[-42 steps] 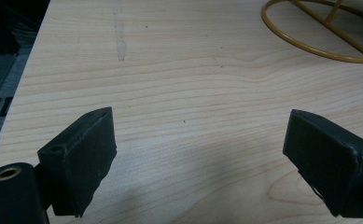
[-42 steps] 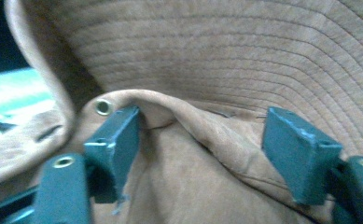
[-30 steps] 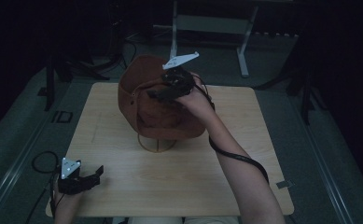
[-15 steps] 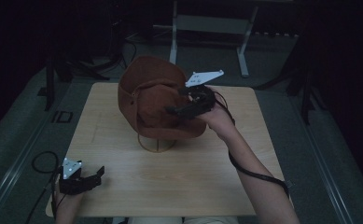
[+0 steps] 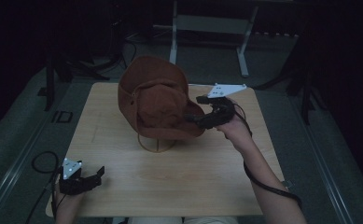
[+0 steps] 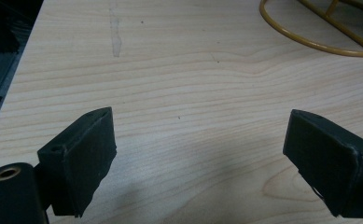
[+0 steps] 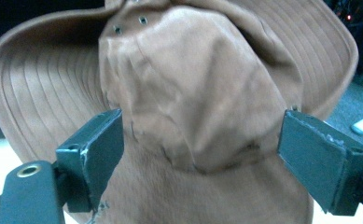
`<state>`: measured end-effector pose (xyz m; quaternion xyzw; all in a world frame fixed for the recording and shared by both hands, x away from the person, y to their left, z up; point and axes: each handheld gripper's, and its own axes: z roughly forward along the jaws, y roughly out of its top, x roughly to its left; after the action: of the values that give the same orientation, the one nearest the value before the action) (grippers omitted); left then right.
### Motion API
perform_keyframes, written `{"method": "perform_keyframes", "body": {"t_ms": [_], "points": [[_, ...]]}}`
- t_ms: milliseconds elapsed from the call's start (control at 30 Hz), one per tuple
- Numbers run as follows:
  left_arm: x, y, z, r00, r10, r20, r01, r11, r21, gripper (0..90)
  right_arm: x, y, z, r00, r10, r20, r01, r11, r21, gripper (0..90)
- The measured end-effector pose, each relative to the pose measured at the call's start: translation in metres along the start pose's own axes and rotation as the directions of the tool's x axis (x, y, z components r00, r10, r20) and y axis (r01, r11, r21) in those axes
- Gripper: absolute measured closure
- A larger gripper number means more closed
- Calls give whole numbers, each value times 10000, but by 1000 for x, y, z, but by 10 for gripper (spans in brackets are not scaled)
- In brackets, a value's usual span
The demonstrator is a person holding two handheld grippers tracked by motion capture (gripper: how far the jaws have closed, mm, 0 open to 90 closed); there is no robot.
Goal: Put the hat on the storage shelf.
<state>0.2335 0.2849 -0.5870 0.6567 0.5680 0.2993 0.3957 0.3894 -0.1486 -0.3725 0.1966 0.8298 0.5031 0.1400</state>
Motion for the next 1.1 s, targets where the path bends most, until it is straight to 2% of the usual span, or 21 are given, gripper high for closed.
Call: {"method": "perform_keyframes", "body": {"t_ms": [33, 333, 367, 433, 567, 700, 800, 967, 1000, 1100], "points": [[0, 0, 0, 10000, -20, 13, 20, 10000, 12, 99, -3, -11, -5, 9999, 100, 106, -100, 9999, 6, 145], [0, -1, 0, 10000, 53, 8, -53, 10000, 55, 100, -12, -52, -30, 9975, 461, 531, -462, 9989, 6, 145], [0, -1, 0, 10000, 53, 8, -53, 10000, 55, 100, -12, -52, -30, 9975, 461, 531, -462, 9989, 6, 145], [-1, -1, 0, 9999, 83, -60, -83, 10000, 42, 99, -15, -68, -37, 9956, 635, 689, -640, 9979, 43, 145], [0, -1, 0, 10000, 62, -50, -62, 10000, 31, 100, -18, -87, -42, 9931, 905, 751, -909, 9959, 19, 145], [0, -1, 0, 10000, 79, -36, -78, 10000, 59, 100, -21, -106, -47, 9890, 975, 1116, -965, 9952, -138, 149], [-1, 0, 0, 9999, 93, -38, -93, 9999, 68, 100, -21, -123, -50, 9884, 1129, 1017, -1105, 9935, -281, 148], [0, 0, 0, 10000, -38, -21, 38, 10000, -24, 99, -17, -154, -50, 9888, 1234, 837, -1221, 9923, -200, 148], [0, 0, 0, 10000, -38, -21, 38, 10000, -24, 99, -17, -154, -50, 9888, 1234, 837, -1221, 9923, -200, 148], [-1, 0, 0, 10000, 6, 13, -6, 10000, -10, 99, -13, -176, -45, 9886, 1355, 649, -1367, 9905, 139, 148]]}}
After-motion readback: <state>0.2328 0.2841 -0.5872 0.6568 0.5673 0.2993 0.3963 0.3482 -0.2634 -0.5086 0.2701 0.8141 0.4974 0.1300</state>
